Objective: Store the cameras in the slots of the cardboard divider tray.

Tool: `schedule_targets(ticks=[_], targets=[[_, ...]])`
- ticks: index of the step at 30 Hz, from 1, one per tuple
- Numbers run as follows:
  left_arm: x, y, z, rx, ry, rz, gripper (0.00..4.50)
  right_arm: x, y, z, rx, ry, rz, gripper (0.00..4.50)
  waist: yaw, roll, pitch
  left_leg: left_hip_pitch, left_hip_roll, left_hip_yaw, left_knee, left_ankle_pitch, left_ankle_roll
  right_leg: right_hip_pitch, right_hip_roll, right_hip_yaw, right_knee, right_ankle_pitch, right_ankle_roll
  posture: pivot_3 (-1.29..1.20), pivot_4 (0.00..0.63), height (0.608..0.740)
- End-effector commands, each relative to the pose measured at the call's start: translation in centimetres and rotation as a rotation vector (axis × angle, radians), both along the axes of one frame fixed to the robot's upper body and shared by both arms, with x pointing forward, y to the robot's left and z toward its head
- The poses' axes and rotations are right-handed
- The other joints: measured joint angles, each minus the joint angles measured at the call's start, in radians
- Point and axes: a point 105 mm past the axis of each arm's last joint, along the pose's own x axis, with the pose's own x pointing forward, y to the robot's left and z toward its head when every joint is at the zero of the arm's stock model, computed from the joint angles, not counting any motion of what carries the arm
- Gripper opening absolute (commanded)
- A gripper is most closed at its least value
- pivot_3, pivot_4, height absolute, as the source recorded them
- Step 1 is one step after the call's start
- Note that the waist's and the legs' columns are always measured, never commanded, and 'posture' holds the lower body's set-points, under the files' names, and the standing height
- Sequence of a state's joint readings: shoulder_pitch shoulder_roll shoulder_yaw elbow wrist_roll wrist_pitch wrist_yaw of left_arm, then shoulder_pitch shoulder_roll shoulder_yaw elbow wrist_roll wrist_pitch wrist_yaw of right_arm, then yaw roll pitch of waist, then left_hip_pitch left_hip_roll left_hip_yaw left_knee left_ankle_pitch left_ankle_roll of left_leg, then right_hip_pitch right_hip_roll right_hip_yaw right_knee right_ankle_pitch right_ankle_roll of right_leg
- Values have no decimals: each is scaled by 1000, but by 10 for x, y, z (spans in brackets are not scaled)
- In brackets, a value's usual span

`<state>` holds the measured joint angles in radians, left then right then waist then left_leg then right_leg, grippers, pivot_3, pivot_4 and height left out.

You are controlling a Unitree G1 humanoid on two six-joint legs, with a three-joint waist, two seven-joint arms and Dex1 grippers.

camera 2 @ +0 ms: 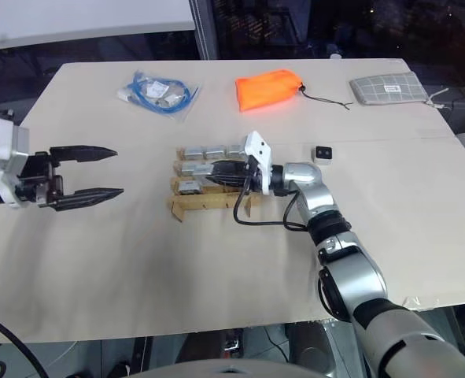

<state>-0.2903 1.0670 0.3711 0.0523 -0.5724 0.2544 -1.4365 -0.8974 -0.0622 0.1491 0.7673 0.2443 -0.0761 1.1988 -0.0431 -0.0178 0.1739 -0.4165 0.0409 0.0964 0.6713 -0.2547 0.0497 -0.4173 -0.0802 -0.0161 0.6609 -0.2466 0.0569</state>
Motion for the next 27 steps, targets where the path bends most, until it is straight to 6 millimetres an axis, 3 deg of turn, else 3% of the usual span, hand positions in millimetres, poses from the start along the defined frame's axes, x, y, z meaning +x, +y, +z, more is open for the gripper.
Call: schedule_targets(ticks=[1,18,22,23,26,27], targets=[[-4,-1,9,5,-37,-8,3888,-5,4,7,10,-46,52,602,0,0,0,0,0,0,0,0,0,0,0,0,0,0,0,0,150,740],[-6,2,9,30,-18,-7,3888,1,2,-2,-2,-63,27,602,-2,0,0,1,0,0,0,0,0,0,0,0,0,0,0,0,150,740],[-6,3,9,31,-18,-6,3888,2,-1,-5,-19,-69,15,2536,-1,0,0,1,0,0,0,0,-1,0,0,0,1,0,0,0,150,740],[-6,3,9,31,-17,-6,3888,3,-2,-4,-15,-70,13,3218,-1,0,0,1,0,0,0,0,-1,0,0,0,1,0,0,0,150,740],[-6,2,9,30,-16,-8,3888,5,-5,0,1,-73,1,4458,-1,0,0,1,0,0,0,0,-1,0,0,0,1,0,0,0,150,740],[-6,2,9,29,-15,-9,3888,6,-6,2,4,-75,-1,4458,-1,0,0,1,0,0,0,0,-1,0,0,0,1,0,0,0,150,740]])
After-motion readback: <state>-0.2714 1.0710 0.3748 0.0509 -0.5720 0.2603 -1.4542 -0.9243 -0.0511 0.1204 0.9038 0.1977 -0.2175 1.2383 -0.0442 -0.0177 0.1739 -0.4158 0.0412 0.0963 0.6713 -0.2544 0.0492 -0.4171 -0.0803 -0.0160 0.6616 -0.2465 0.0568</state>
